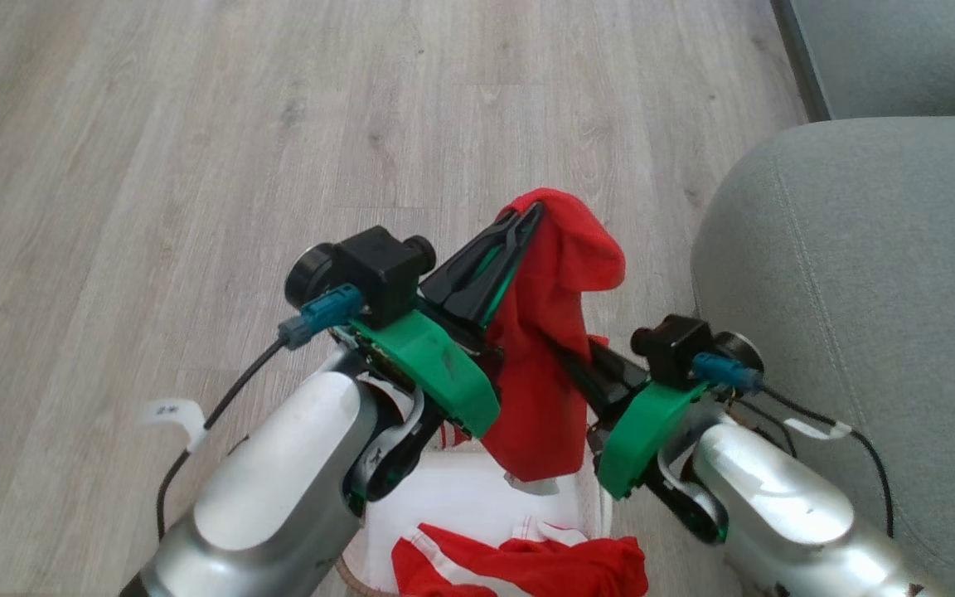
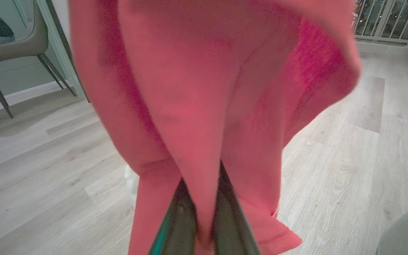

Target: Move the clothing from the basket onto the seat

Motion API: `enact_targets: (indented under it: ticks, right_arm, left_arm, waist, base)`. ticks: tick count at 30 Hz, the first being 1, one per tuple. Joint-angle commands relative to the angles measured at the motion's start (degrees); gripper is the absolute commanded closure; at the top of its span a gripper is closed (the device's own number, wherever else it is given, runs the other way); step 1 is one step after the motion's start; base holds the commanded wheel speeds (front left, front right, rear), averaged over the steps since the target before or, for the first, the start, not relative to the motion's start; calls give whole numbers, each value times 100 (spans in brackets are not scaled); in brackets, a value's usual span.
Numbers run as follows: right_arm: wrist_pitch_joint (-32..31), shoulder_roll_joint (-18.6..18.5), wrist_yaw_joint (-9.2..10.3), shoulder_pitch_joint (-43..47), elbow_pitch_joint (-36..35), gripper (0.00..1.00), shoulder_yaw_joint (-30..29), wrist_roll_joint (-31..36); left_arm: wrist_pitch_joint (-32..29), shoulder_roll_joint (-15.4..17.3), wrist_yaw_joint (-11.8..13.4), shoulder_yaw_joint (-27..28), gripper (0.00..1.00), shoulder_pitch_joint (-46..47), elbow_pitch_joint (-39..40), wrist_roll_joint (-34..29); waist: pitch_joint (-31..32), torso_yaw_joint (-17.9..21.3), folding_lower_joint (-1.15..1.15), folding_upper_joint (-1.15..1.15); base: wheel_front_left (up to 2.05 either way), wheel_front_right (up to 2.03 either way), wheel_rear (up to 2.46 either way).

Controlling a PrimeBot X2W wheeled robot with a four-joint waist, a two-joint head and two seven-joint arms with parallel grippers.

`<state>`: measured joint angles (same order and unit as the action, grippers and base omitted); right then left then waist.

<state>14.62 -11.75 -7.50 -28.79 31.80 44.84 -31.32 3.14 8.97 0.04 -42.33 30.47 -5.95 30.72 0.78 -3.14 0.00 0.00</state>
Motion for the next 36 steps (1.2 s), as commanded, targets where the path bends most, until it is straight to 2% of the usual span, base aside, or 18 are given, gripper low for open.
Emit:
enact_targets:
  ticks: [1,12,24,25,27,28,36]
  right_arm:
    - [38,9,1,-139,-230,100,-90,-26]
    - [38,-363,1,467,-1143,100,-1010,122]
    - [38,-583,1,894,-2116,100,-2007,307]
    - [38,-590,1,914,-2186,100,-2091,317]
    - [38,-599,1,949,-2334,100,-2262,324]
    - [38,-606,1,964,-2411,100,-2352,323]
    - [38,-680,1,1009,-2994,100,-2865,303]
  left_arm:
    - [54,94,43,254,100,315,155,27]
    - [137,336,187,378,100,-89,62,161]
    - [167,287,144,176,100,-314,39,213]
    - [177,274,141,164,89,-314,37,216]
    - [188,255,138,143,25,-313,27,219]
    - [193,246,136,130,0,-311,19,217]
    - [247,211,115,21,0,-306,-100,178]
  waist:
    - [3,25,0,0]
    - [29,213,0,0]
    - [19,563,0,0]
    - [18,604,0,0]
    - [12,692,0,0]
    - [5,732,0,0]
    - [-115,1198,0,0]
  base:
    - [0,0,0]
    - [0,0,0]
    - [0,0,0]
    - [0,0,0]
    - [0,0,0]
    - [0,0,0]
    - [0,0,0]
